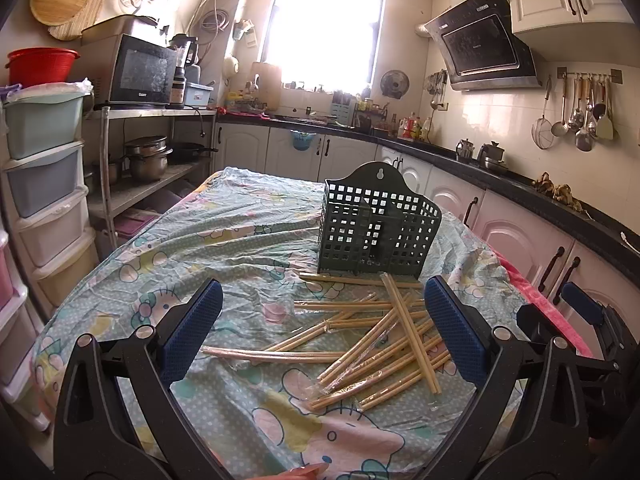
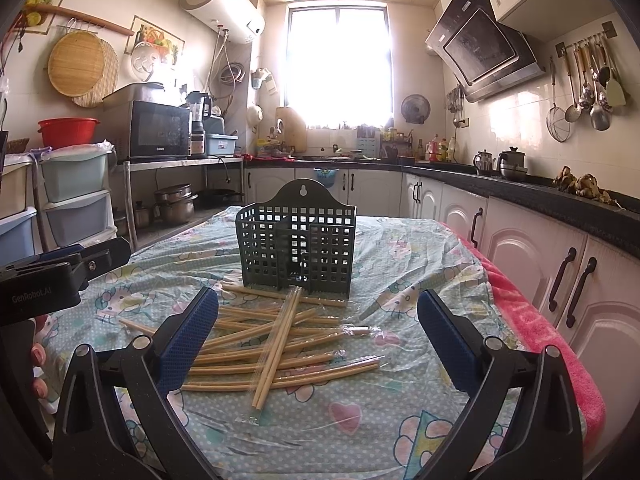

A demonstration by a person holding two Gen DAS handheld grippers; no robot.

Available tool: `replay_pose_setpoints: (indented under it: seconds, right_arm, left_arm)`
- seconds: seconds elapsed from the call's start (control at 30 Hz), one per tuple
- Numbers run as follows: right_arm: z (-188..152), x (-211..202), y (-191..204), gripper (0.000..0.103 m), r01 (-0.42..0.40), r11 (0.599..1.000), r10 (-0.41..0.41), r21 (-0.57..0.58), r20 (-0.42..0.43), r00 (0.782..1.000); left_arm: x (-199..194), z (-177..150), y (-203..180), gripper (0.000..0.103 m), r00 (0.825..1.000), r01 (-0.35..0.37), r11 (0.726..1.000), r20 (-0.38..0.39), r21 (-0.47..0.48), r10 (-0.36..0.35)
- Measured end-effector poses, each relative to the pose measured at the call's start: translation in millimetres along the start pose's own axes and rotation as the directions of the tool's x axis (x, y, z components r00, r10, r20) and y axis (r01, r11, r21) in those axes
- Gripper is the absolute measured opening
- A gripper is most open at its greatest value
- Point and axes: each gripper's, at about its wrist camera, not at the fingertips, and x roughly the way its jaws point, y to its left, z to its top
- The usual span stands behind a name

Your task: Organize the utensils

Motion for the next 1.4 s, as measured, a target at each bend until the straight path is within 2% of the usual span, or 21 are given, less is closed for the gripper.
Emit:
replay_pose_setpoints:
  seconds: [0.27, 0.5, 0.8, 0.9, 1.03, 1.17, 1.27, 1.4]
  right_arm:
    - [-6, 3, 8, 0.097, -0.021, 1.000, 0.021, -0.006, -0.006, 1.000]
    - [4, 16, 8, 0.097, -0.068, 0.998, 0.068, -0.008, -0.038, 0.997]
    - [23, 61, 16, 0.097, -0.156, 0.987, 0.148, -0.040, -0.163, 0.976]
    - [29, 82, 21, 0.097, -0.183, 0.981, 0.166, -0.057, -0.219, 0.961]
    - [32, 107, 23, 0.097, -0.196, 0.979, 0.172, -0.060, -0.286, 0.943]
    - [33, 131, 22, 0.096, -0.204, 0.977, 0.171, -0.063, -0.342, 0.924]
    - [32, 147, 22, 0.086, -0.208, 0.975, 0.163, -0.077, -0.387, 0.908]
    - [25, 176, 21, 0.069, -0.224, 0.973, 0.170, -0.050, -0.495, 0.852]
  left_arm:
    - [-2, 5, 4, 0.093, 1.000, -0.005, 1.000, -0.009, -0.014, 0.004]
    - [3, 5, 19, 0.093, 0.999, -0.033, 0.998, -0.043, -0.049, 0.031]
    - [22, 3, 54, 0.093, 0.982, -0.089, 0.989, -0.179, -0.121, 0.067]
    - [29, 0, 68, 0.093, 0.969, -0.116, 0.981, -0.235, -0.157, 0.077]
    - [37, -6, 85, 0.093, 0.954, -0.110, 0.967, -0.299, -0.229, 0.037]
    - [48, -13, 97, 0.093, 0.935, -0.064, 0.949, -0.352, -0.308, -0.052]
    - [55, -19, 100, 0.092, 0.919, -0.031, 0.936, -0.378, -0.351, -0.111]
    - [65, -22, 103, 0.081, 0.906, -0.011, 0.917, -0.392, -0.400, -0.160]
